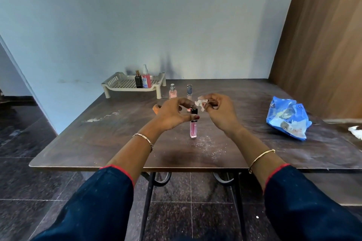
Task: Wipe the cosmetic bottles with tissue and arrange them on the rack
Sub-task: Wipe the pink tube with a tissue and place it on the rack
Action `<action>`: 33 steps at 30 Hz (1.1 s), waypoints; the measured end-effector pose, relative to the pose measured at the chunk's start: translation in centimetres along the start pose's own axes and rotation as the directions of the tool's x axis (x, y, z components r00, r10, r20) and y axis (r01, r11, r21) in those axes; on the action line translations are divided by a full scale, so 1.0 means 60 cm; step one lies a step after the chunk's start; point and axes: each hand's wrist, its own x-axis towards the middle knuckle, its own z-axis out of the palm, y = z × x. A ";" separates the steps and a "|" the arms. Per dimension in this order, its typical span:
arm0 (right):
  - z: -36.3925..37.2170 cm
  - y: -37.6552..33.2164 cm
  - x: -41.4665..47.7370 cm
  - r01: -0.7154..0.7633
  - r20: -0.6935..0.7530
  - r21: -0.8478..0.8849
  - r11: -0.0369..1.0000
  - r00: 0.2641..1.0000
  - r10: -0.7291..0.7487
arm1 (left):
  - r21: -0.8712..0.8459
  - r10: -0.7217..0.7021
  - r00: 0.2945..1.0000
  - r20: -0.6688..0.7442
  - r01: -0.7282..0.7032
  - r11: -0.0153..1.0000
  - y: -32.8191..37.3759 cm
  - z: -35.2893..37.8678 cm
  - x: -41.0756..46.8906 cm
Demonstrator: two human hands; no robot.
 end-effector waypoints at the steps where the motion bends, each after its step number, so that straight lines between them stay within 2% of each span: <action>1: 0.000 0.000 0.002 0.006 0.000 -0.012 1.000 1.000 -0.006 | -0.031 0.004 1.000 0.010 -0.004 0.999 -0.004 -0.001 -0.002; 4: -0.001 -0.004 0.005 0.073 0.036 -0.120 0.990 0.997 -0.069 | -0.107 0.020 1.000 0.012 -0.019 0.994 -0.019 -0.001 -0.005; 6: -0.002 -0.010 0.005 0.181 0.094 -0.236 0.955 0.982 -0.163 | -0.178 0.021 1.000 0.000 -0.021 0.984 -0.025 -0.001 -0.004; 8: -0.004 -0.018 0.003 0.300 0.170 -0.350 0.887 0.952 -0.255 | -0.223 0.015 1.000 0.013 -0.012 0.975 -0.026 -0.002 -0.004; 12: -0.002 -0.027 -0.004 0.451 0.324 -0.470 0.758 0.888 -0.328 | -0.251 0.035 0.999 0.024 -0.027 0.968 -0.029 -0.003 -0.002; 20: -0.005 -0.031 -0.016 0.496 0.412 -0.536 0.683 0.860 -0.301 | -0.177 0.020 1.000 0.011 -0.018 0.984 -0.026 0.002 -0.003; 29: 0.000 -0.032 -0.015 0.534 0.386 -0.535 0.655 0.844 -0.372 | -0.107 -0.001 0.994 0.111 0.013 0.994 -0.025 -0.006 -0.007; 33: -0.002 -0.032 -0.014 0.541 0.359 -0.549 0.638 0.841 -0.404 | -0.080 -0.005 0.995 0.099 0.013 0.997 -0.017 -0.012 -0.011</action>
